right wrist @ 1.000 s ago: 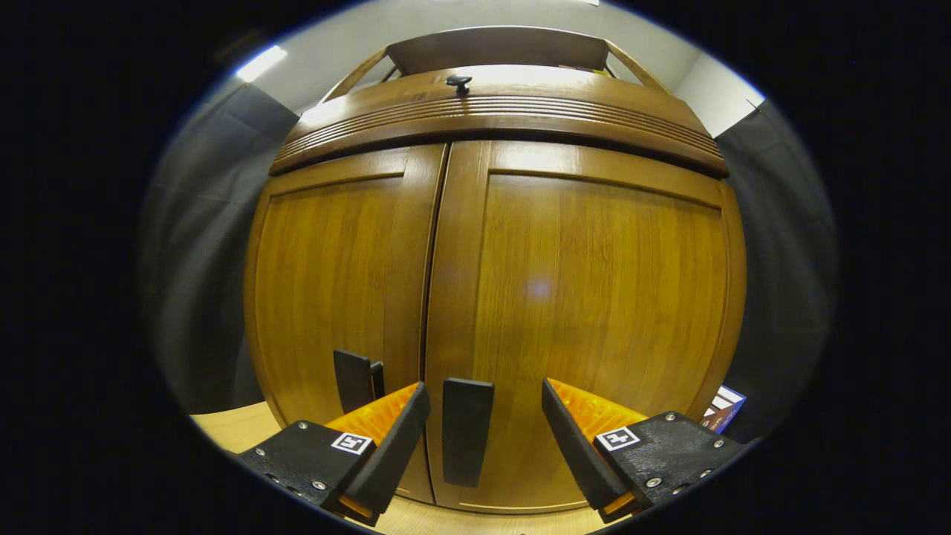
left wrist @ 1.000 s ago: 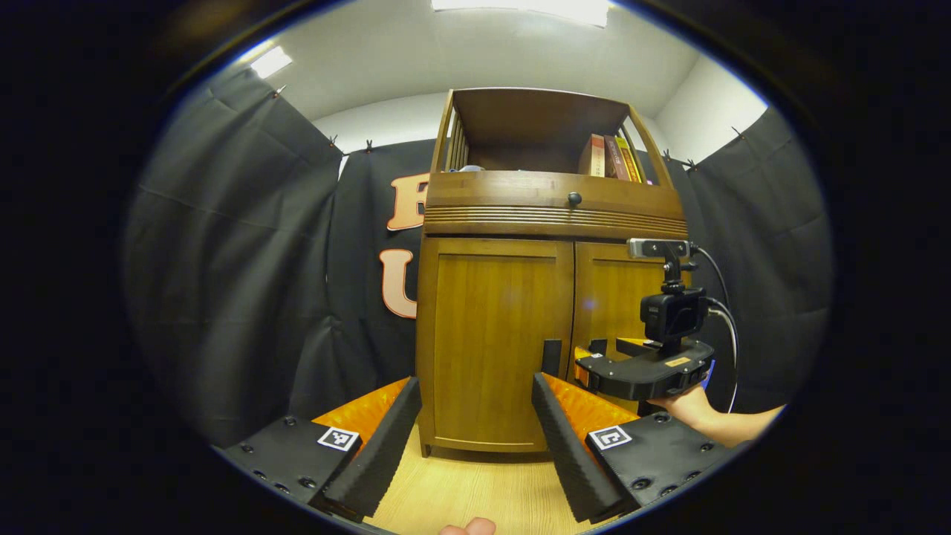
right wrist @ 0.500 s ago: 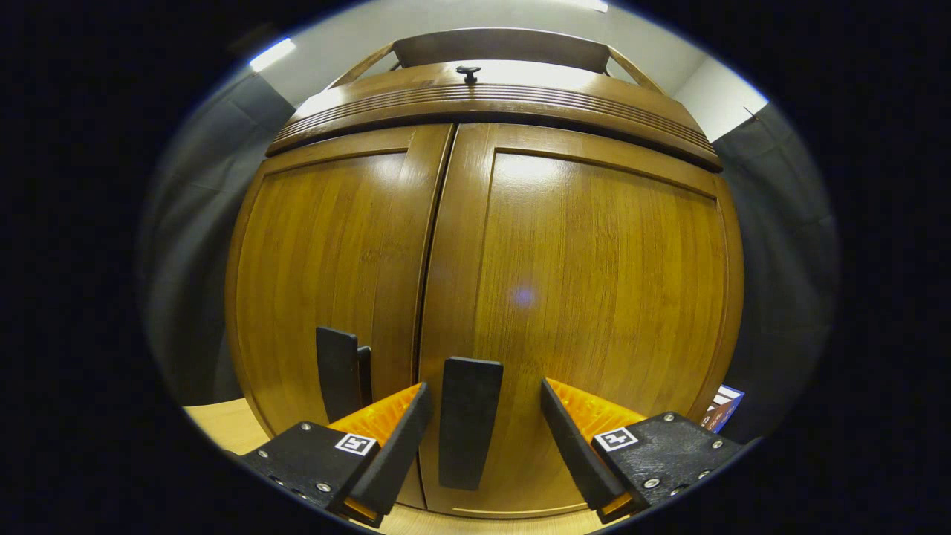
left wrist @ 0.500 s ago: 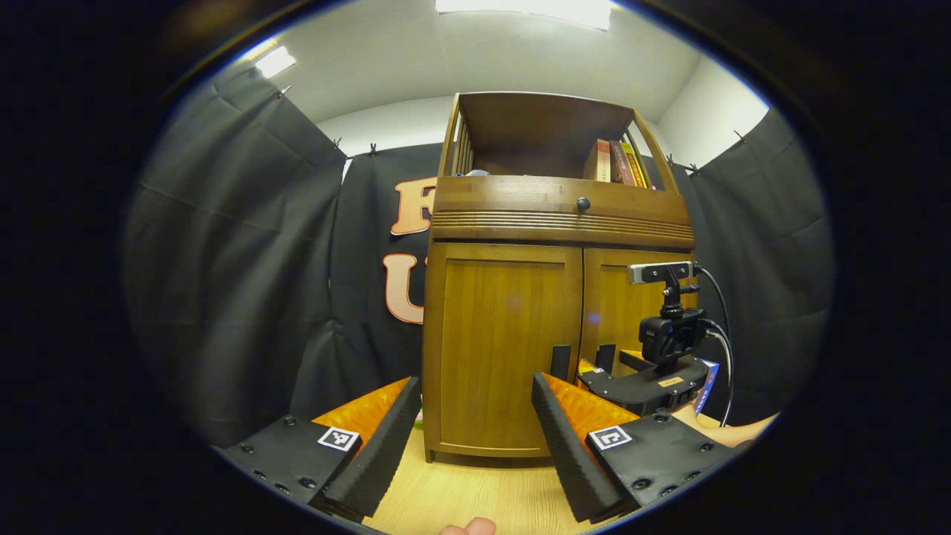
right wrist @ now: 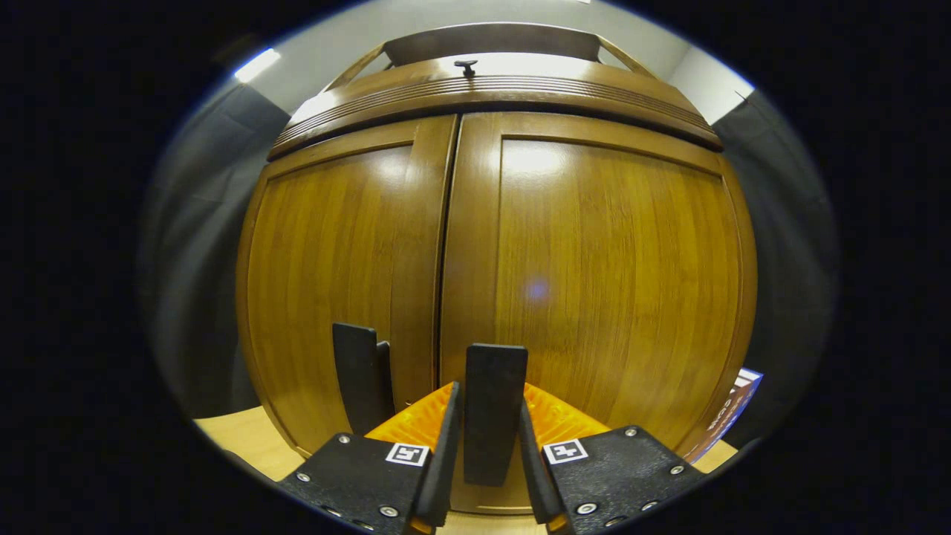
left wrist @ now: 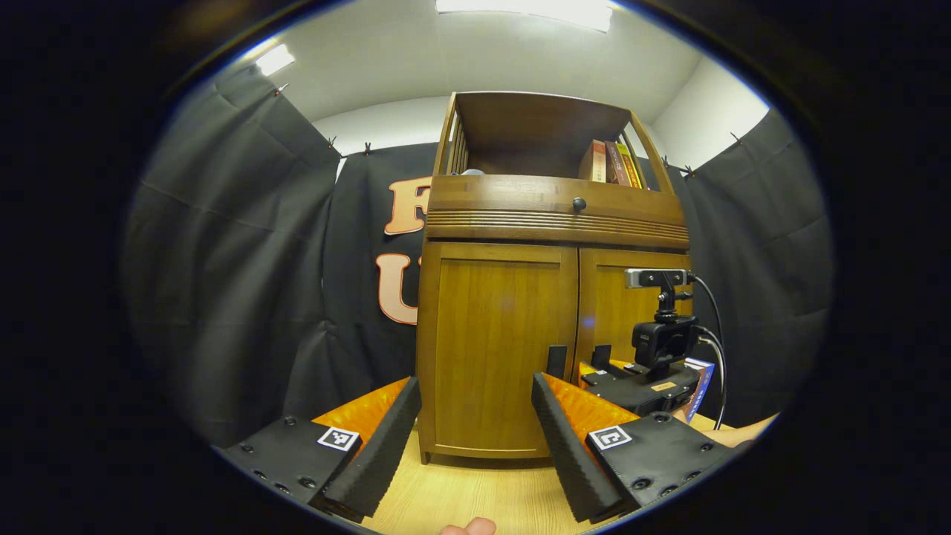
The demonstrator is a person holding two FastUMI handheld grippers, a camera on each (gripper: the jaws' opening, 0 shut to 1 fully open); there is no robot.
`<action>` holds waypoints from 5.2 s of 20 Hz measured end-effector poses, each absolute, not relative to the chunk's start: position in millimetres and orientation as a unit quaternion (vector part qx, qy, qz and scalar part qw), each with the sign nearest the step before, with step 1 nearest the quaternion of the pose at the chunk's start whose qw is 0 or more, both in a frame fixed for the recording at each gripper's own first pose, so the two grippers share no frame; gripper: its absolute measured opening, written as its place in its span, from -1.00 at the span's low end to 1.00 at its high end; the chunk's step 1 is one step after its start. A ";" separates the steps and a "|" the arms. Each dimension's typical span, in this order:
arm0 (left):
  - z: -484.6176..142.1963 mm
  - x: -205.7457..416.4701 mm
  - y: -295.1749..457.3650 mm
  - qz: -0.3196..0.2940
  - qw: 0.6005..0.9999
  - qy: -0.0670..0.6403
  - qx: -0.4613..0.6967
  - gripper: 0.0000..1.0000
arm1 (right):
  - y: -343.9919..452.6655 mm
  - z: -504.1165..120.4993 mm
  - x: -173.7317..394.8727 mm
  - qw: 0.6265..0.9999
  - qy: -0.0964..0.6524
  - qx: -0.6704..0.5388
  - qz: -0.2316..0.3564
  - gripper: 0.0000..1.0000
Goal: Open the right door of the double-door shoe cabinet with the right hand, and open the left door with the left hand.
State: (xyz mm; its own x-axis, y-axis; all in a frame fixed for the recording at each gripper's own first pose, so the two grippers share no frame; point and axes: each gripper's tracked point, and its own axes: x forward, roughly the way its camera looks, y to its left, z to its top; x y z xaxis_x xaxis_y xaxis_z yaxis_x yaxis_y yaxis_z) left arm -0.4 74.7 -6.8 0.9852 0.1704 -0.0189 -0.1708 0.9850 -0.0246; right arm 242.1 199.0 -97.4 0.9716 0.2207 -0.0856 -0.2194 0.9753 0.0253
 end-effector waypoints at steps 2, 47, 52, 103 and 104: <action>-7.0 0.4 73.9 0.083 0.996 0.009 -0.014 0.94 | 202.5 -98.1 244.2 0.990 0.053 0.018 0.133 -0.51; -20.0 10.9 -42.2 -0.006 0.999 0.032 -0.023 0.90 | 61.1 -108.9 62.5 0.980 0.098 -0.019 0.170 -0.43; -23.3 14.7 -47.0 -0.008 0.999 0.034 -0.016 0.90 | 28.9 -118.3 50.6 0.982 0.116 -0.007 0.151 -0.48; -36.4 26.1 -57.2 -0.018 0.999 0.038 -0.022 0.94 | -154.5 -119.2 14.5 0.993 0.092 0.063 0.029 0.10; -36.9 27.6 -59.9 -0.021 0.999 0.039 -0.022 0.90 | -152.8 -116.8 10.1 0.992 0.093 0.073 0.033 0.34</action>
